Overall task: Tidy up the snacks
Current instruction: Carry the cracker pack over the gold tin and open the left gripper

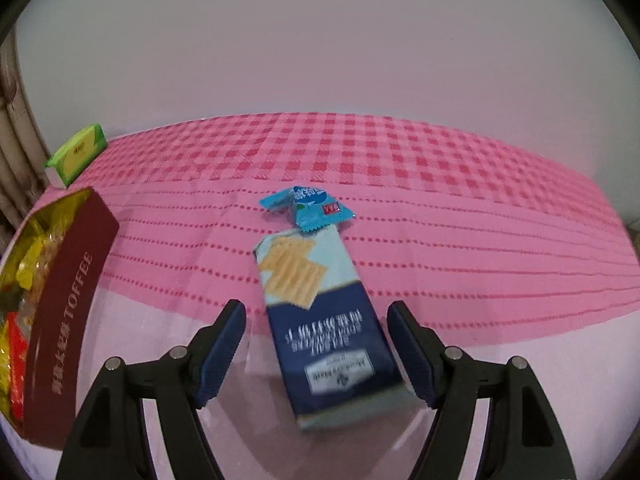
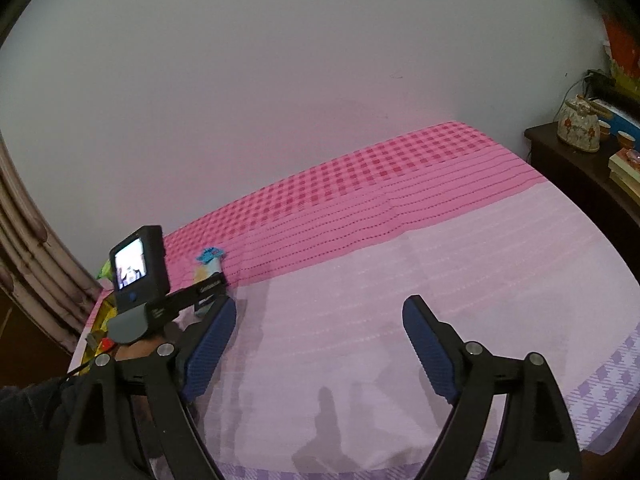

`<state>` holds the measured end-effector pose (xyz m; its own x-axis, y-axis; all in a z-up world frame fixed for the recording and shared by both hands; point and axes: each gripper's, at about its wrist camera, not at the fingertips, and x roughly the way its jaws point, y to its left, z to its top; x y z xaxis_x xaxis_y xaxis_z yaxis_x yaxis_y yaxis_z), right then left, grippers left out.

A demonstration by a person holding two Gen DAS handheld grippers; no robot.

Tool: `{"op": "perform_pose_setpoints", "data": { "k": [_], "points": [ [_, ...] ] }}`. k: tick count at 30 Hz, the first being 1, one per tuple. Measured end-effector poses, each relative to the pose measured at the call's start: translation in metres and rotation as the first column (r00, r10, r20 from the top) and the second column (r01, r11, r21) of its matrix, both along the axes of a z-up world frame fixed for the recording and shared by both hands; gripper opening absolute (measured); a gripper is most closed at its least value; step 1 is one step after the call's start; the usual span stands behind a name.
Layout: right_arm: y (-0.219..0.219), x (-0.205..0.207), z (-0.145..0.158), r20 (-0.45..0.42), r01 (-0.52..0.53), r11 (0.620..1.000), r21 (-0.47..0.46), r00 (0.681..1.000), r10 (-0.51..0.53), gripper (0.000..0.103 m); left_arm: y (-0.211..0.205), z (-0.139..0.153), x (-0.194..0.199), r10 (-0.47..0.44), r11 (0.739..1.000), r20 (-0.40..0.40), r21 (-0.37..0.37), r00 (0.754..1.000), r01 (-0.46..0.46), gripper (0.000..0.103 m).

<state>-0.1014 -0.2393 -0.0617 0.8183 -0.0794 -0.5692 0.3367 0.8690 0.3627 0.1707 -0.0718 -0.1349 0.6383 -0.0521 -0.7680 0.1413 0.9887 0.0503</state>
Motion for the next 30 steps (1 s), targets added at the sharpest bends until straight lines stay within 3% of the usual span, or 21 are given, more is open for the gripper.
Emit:
{"op": "perform_pose_setpoints", "data": {
  "k": [4,6,7,12,18,30],
  "points": [
    [-0.002,0.003,-0.005,-0.012,-0.008,1.0,0.02,1.0,0.009,0.083,0.001,-0.008,0.006,0.018,1.0,-0.006,-0.022,1.0,-0.018,0.075],
    [-0.002,0.003,-0.005,-0.01,-0.008,1.0,0.021,1.0,0.009,0.083,0.001,-0.007,0.006,-0.003,0.999,-0.022,-0.047,1.0,0.002,0.057],
    [-0.002,0.002,-0.005,-0.008,-0.007,1.0,0.019,1.0,0.007,0.083,-0.001,-0.005,0.004,-0.016,0.999,-0.029,-0.039,0.999,0.015,0.054],
    [0.002,0.003,0.001,0.004,-0.014,1.0,0.007,1.0,0.014,0.083,-0.001,0.01,-0.021,-0.096,0.994,-0.047,-0.059,0.994,0.093,0.053],
    [0.016,0.004,0.006,0.011,-0.042,0.999,-0.022,0.999,0.043,0.083,0.001,0.049,-0.057,-0.161,0.986,0.007,-0.05,0.987,0.162,0.053],
    [0.038,0.002,0.015,0.024,-0.088,0.995,-0.054,0.996,0.09,0.085,0.045,0.139,-0.069,-0.089,0.995,0.158,-0.027,0.983,0.095,0.053]
  ]
}}
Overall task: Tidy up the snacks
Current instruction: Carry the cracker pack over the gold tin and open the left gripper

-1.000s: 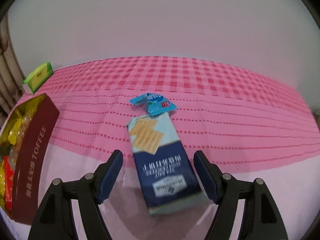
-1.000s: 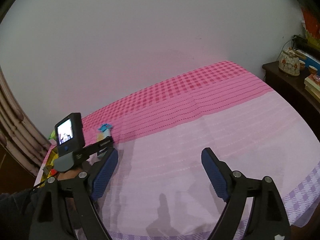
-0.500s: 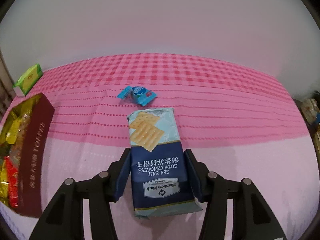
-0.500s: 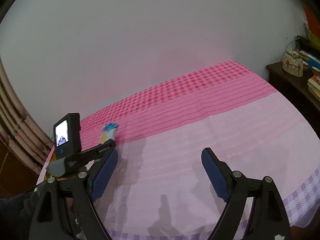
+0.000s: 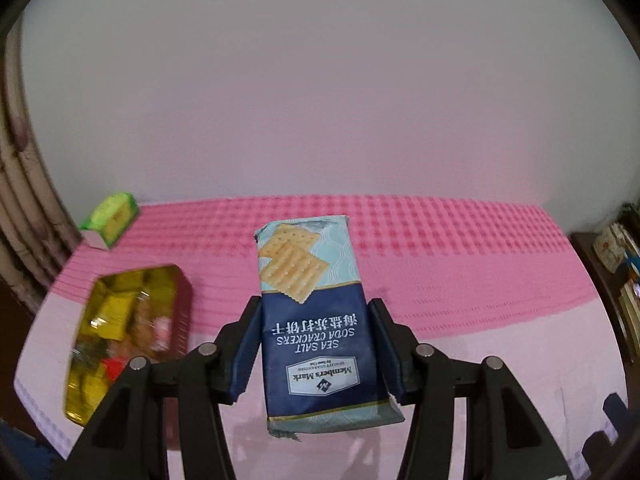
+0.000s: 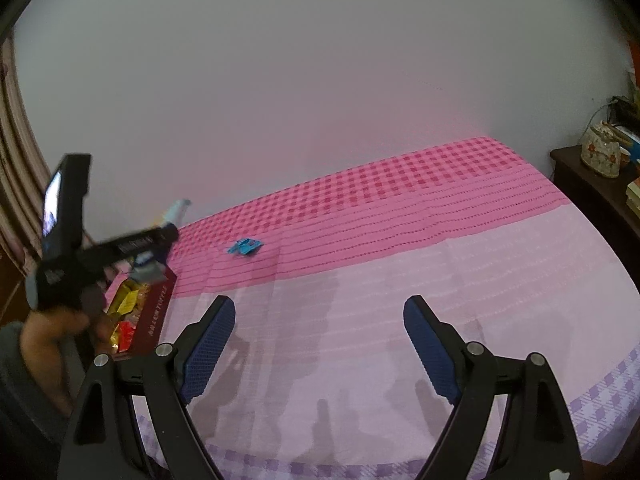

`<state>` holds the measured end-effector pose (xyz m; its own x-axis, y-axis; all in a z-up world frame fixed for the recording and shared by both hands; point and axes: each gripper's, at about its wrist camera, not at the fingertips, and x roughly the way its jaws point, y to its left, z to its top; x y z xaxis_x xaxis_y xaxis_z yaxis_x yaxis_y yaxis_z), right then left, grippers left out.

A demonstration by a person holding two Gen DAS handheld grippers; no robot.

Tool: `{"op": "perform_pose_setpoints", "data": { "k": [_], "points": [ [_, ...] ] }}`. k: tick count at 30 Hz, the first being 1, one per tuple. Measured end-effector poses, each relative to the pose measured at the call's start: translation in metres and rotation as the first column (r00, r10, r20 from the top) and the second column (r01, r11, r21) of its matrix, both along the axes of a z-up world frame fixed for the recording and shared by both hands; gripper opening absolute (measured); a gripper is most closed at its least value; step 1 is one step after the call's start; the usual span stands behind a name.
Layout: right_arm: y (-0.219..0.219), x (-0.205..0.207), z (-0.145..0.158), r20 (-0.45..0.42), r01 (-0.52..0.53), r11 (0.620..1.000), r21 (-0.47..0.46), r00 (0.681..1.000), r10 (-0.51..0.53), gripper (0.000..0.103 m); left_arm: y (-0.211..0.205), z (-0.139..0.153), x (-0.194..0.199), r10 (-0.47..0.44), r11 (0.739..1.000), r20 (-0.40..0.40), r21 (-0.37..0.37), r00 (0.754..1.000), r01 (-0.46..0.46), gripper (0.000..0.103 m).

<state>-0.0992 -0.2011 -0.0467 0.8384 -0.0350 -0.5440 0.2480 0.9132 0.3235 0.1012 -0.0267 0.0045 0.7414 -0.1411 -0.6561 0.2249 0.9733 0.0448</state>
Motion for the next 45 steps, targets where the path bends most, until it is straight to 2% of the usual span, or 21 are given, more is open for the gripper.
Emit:
{"op": "perform_pose_setpoints", "data": {
  "k": [5,13,45],
  "points": [
    [0.008,0.001,0.001,0.0,-0.024,1.0,-0.006,1.0,0.024,0.086,0.03,0.022,0.005,0.053,0.999,0.036,0.005,0.998,-0.054,0.053],
    [0.016,0.001,0.001,-0.003,-0.049,0.999,-0.008,0.999,0.049,0.086,0.071,0.035,0.013,0.128,0.991,0.057,0.023,0.99,-0.129,0.053],
    [0.021,0.002,-0.001,-0.02,-0.074,0.997,0.009,0.997,0.075,0.087,0.135,0.012,0.031,0.273,0.958,0.017,0.087,0.962,-0.273,0.053]
  ]
}}
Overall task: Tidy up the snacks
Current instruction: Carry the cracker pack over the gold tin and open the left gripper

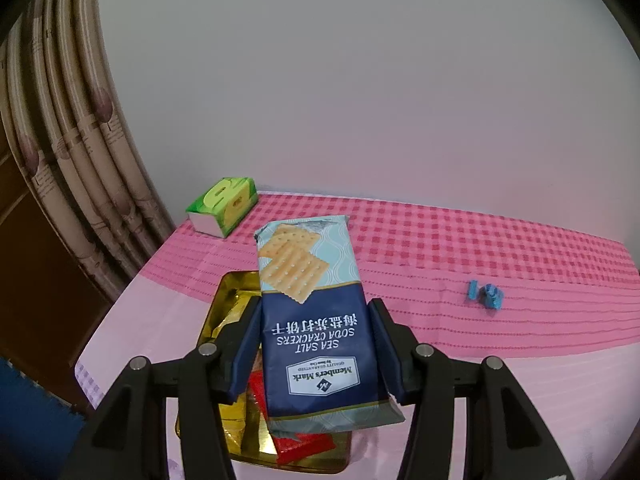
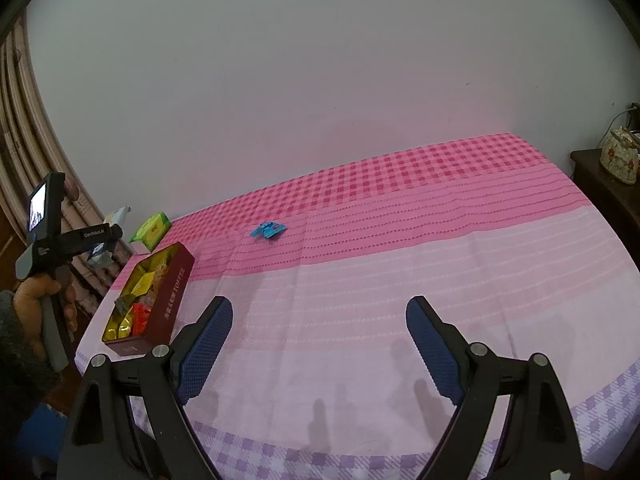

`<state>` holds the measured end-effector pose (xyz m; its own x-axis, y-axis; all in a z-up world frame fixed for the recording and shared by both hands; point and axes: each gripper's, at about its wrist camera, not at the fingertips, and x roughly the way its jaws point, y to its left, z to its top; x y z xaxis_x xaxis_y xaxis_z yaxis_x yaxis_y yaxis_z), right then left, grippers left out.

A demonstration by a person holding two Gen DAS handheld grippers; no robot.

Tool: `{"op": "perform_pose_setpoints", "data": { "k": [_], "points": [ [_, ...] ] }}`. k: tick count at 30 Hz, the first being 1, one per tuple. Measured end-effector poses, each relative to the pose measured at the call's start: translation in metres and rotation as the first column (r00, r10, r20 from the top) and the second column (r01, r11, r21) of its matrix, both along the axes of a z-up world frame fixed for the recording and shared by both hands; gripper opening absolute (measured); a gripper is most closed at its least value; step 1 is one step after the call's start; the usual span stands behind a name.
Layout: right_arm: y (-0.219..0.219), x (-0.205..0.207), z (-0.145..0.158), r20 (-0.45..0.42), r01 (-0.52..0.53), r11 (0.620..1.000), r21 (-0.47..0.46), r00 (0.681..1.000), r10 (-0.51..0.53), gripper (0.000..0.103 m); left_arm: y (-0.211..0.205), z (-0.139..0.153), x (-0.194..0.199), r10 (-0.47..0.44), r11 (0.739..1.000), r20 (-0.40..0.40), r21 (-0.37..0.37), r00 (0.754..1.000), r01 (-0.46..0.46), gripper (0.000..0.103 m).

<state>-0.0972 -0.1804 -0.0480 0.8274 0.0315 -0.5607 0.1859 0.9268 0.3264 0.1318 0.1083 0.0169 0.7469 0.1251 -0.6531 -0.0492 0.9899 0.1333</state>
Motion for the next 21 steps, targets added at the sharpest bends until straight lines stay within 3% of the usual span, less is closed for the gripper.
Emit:
{"op": "perform_pose_setpoints", "data": {
  "k": [10,21],
  "points": [
    [0.0,0.0,0.001,-0.003,-0.007,1.0,0.001,1.0,0.007,0.087,0.029,-0.018,-0.001,0.013,1.0,-0.027,0.012,1.0,-0.013,0.053],
    [0.002,0.005,-0.006,-0.023,-0.016,1.0,-0.001,1.0,0.016,0.087,0.079,-0.029,0.006,-0.004,0.999,-0.05,-0.045,0.999,0.002,0.053]
  ]
}}
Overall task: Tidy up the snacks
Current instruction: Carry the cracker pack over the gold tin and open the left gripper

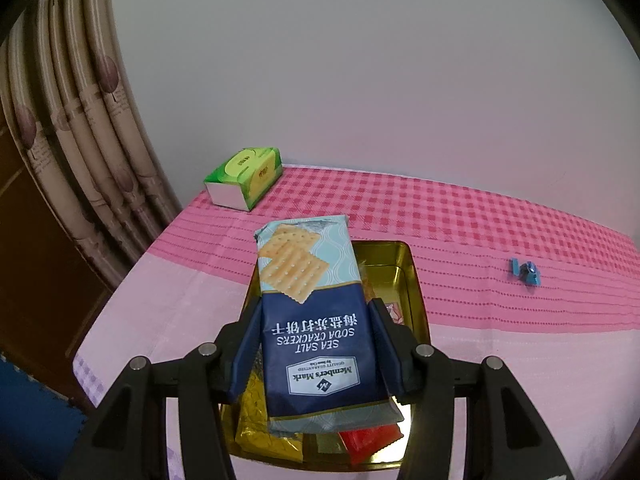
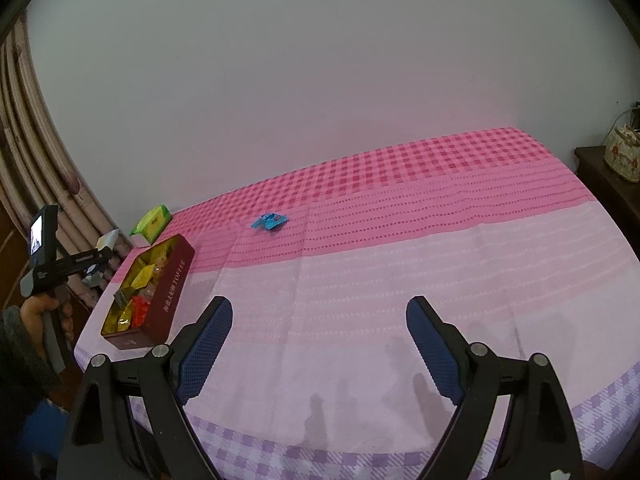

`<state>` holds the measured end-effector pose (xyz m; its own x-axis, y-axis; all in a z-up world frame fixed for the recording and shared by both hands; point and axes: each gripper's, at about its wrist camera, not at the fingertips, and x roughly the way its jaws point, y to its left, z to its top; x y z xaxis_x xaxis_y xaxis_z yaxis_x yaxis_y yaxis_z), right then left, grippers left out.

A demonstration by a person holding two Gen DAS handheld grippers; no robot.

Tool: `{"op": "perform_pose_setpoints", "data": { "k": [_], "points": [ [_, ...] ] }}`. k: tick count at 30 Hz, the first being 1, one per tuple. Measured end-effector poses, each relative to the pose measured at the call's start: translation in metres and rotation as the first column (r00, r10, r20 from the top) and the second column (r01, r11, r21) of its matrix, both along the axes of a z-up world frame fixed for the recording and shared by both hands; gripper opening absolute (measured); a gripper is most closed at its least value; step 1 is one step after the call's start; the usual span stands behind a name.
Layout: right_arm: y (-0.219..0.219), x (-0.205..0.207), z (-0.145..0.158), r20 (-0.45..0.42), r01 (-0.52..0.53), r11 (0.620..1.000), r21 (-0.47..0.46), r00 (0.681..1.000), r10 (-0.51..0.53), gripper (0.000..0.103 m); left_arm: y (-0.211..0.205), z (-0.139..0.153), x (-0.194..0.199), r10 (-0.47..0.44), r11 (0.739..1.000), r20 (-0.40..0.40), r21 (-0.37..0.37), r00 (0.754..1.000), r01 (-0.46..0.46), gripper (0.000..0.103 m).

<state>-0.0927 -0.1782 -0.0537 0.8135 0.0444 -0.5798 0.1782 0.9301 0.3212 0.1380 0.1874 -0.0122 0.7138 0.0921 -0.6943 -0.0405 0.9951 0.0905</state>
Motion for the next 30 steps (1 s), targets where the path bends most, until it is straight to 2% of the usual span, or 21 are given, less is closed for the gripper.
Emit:
{"op": "perform_pose_setpoints", "data": {
  "k": [10,27,30],
  "points": [
    [0.003,0.006,-0.014,-0.038,-0.01,1.0,-0.014,0.999,0.01,0.087,0.003,-0.028,0.017,-0.007,1.0,-0.056,-0.019,0.998,0.005,0.053],
    [0.002,0.016,-0.035,-0.096,-0.026,1.0,-0.014,0.995,0.025,0.087,0.005,-0.06,0.044,0.025,1.0,-0.12,0.0,0.992,-0.025,0.054],
    [0.003,0.019,-0.04,-0.109,-0.034,0.999,-0.02,0.994,0.031,0.087,0.01,-0.066,0.048,0.045,0.999,-0.123,-0.015,0.991,-0.047,0.064]
  ]
}}
